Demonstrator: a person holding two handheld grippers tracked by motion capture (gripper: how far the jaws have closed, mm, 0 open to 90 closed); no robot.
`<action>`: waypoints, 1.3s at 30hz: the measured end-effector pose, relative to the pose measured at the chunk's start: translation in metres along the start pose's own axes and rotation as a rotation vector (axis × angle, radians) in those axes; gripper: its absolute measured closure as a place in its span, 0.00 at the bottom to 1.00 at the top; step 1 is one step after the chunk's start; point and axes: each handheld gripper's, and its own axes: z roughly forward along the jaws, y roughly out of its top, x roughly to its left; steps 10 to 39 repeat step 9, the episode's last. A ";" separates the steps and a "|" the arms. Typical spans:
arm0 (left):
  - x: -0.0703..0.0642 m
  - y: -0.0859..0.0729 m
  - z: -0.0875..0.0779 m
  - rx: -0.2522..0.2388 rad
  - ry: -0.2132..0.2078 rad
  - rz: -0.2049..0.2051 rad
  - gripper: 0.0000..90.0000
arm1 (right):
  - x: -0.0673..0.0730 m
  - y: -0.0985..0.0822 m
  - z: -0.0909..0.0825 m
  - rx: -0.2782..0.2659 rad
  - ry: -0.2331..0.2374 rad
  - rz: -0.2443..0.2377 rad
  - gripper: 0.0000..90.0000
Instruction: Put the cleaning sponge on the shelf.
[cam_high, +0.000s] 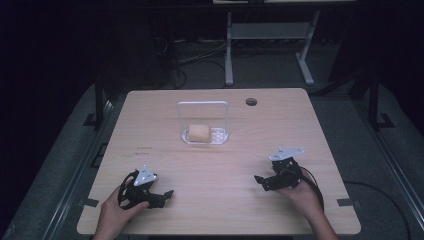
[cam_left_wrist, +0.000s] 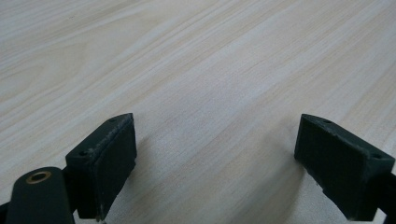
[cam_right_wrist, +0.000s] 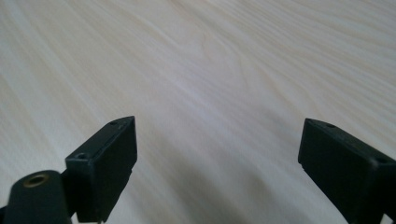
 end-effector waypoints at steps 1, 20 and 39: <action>0.000 0.000 0.000 0.000 0.000 0.000 0.13 | 0.000 -0.004 -0.002 -0.004 -0.003 0.002 0.13; 0.000 0.000 0.000 -0.002 0.000 -0.002 0.13 | 0.001 -0.033 -0.010 -0.002 -0.018 0.039 0.10; 0.000 0.000 0.000 -0.002 0.000 -0.002 0.13 | 0.001 -0.033 -0.010 -0.002 -0.018 0.039 0.10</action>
